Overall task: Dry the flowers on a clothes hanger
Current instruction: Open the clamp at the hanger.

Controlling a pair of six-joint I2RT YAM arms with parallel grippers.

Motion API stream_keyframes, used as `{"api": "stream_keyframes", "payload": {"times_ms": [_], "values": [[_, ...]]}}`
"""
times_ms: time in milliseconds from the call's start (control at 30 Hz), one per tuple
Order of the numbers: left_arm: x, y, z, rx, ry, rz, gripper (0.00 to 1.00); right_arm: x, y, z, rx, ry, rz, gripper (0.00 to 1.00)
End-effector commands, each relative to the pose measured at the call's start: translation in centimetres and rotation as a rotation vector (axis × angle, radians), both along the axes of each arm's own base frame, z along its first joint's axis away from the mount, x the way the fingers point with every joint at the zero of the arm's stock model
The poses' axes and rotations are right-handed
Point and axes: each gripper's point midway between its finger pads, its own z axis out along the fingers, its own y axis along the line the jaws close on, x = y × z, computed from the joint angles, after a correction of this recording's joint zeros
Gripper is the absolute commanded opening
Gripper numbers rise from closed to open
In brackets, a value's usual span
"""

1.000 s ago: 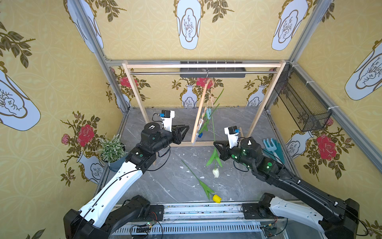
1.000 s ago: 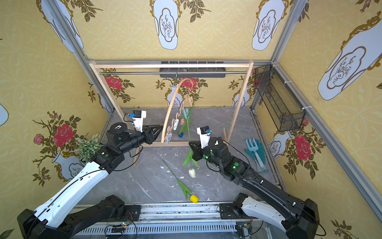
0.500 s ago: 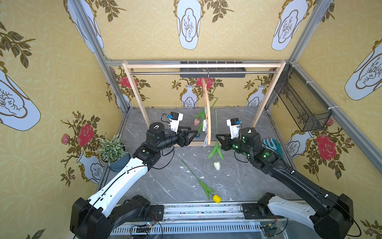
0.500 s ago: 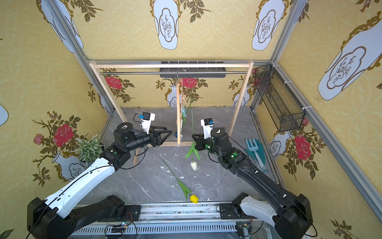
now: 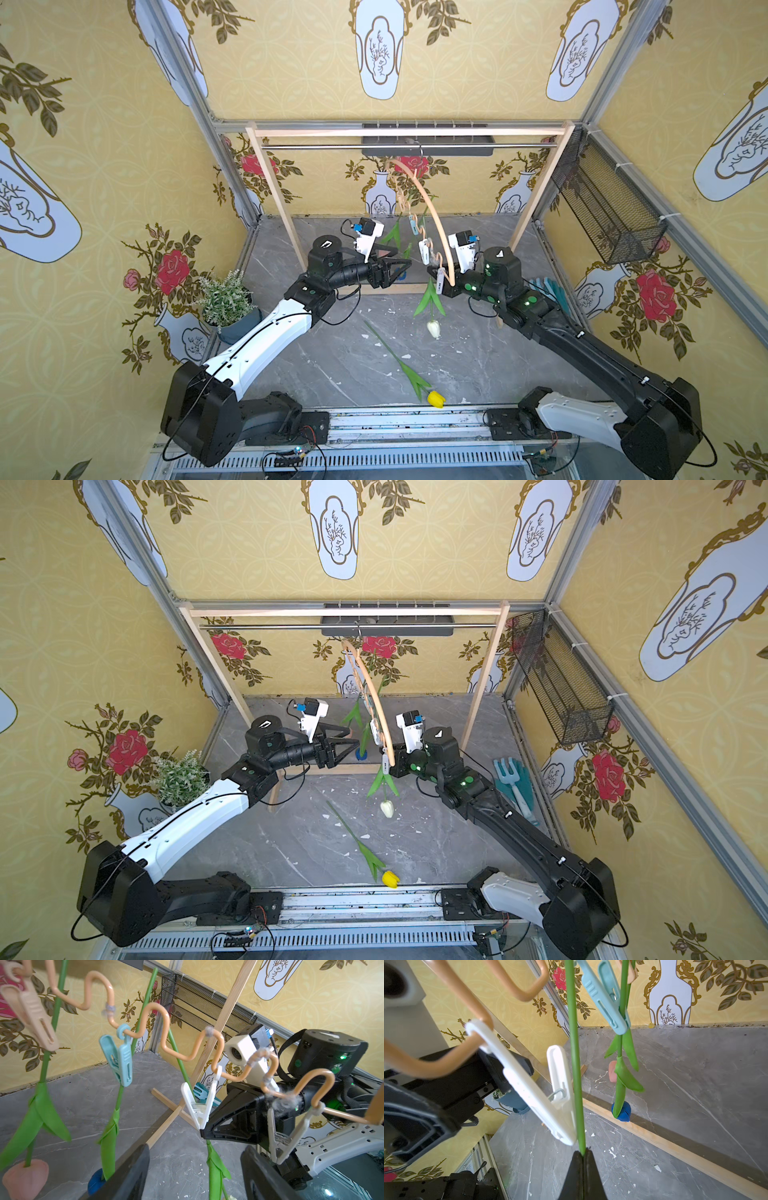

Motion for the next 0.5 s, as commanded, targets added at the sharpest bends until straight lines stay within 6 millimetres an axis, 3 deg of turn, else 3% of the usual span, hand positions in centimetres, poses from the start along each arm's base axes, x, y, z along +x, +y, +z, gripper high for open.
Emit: {"api": "stream_keyframes", "payload": {"times_ms": [0,467], "values": [[-0.1,-0.8,1.1,-0.021,-0.054,-0.061,0.75,0.0,0.4,1.4,0.024,-0.050,0.039,0.00],[2.1,-2.9,0.0,0.005,-0.002,-0.121,0.79,0.3,0.6,1.2,0.027,-0.047,0.068,0.00]]}}
